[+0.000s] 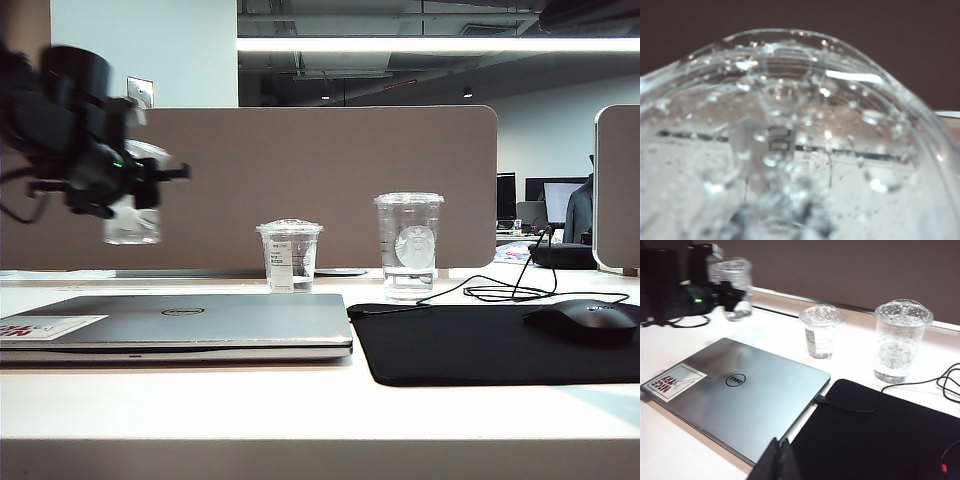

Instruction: Pick up the coffee cup on the left and place it on the left side of the laptop.

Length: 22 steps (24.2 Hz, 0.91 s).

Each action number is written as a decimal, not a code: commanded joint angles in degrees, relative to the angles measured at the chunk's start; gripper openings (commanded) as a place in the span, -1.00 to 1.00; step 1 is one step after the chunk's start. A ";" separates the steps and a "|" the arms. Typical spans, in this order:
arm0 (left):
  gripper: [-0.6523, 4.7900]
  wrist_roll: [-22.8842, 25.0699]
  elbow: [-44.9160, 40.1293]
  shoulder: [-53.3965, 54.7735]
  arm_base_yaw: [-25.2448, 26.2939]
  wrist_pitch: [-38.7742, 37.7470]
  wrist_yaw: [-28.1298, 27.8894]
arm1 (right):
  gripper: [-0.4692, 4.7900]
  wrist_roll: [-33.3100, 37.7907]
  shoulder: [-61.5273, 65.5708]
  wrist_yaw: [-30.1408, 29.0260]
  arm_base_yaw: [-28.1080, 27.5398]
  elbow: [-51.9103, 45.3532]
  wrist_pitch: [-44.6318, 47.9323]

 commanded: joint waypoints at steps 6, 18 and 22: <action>-0.26 0.17 -19.37 -14.34 6.23 8.85 0.61 | -0.84 -0.22 -0.15 -1.44 0.02 0.46 1.20; -0.26 0.24 -28.87 -15.91 13.60 11.87 7.48 | -0.84 -0.20 -0.15 -12.09 0.04 0.46 0.79; -0.26 0.46 -28.98 -15.87 13.62 11.89 7.56 | -0.84 -0.20 -0.15 -15.85 0.04 0.46 0.72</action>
